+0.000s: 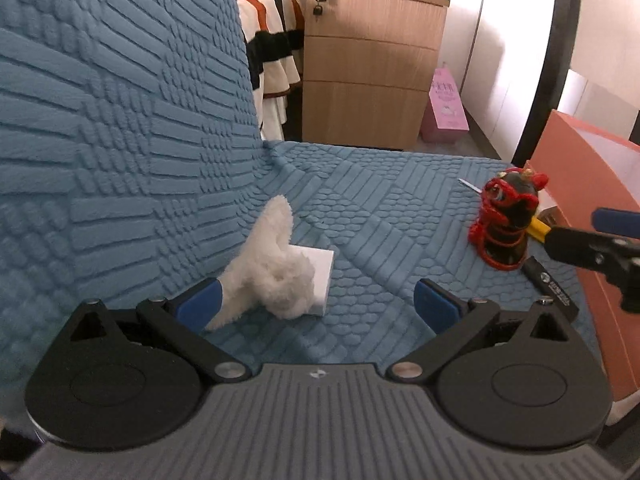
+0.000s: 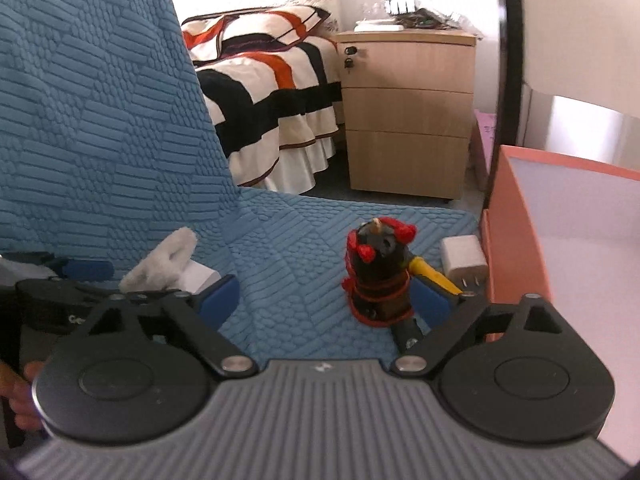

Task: Organize rigid objects
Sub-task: 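Close left gripper on white plush toy while right gripper closes on red-black figurine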

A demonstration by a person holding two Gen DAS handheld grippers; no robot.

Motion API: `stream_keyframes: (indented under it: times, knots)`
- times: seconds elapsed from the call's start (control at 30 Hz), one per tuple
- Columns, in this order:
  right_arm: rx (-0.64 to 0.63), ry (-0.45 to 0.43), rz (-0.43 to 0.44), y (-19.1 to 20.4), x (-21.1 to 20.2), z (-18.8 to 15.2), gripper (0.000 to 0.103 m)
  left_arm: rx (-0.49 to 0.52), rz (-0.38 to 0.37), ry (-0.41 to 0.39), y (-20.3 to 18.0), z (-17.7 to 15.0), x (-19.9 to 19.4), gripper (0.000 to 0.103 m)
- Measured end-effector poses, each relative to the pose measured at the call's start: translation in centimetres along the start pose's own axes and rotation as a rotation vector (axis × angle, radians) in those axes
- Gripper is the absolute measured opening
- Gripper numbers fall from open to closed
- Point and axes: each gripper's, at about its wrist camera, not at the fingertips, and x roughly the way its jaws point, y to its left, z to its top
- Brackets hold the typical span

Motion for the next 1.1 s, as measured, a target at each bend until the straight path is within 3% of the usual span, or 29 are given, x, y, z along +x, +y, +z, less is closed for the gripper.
stream_keyframes:
  times: [0.3,0.77,1.0,1.1]
  knots:
    - [-0.024,0.029,-0.035,-1.0,4.2,1.2,0.08,0.047,0.023,0.046,0.8,1.1,2.7,0.098]
    - [-0.128,0.079,-0.114,-0.4,8.3,1.4,0.082,-0.031,0.057,0.098,2.5,1.3,5.2,0.082]
    - [-0.08,0.113,-0.156,-1.0,9.1,0.8,0.072,-0.049,0.053,0.116,2.6,0.9,5.5,0.08]
    - [-0.071,0.105,-0.163,-1.0,8.9,0.8,0.066,-0.036,0.055,0.096,2.3,0.8,5.1,0.072]
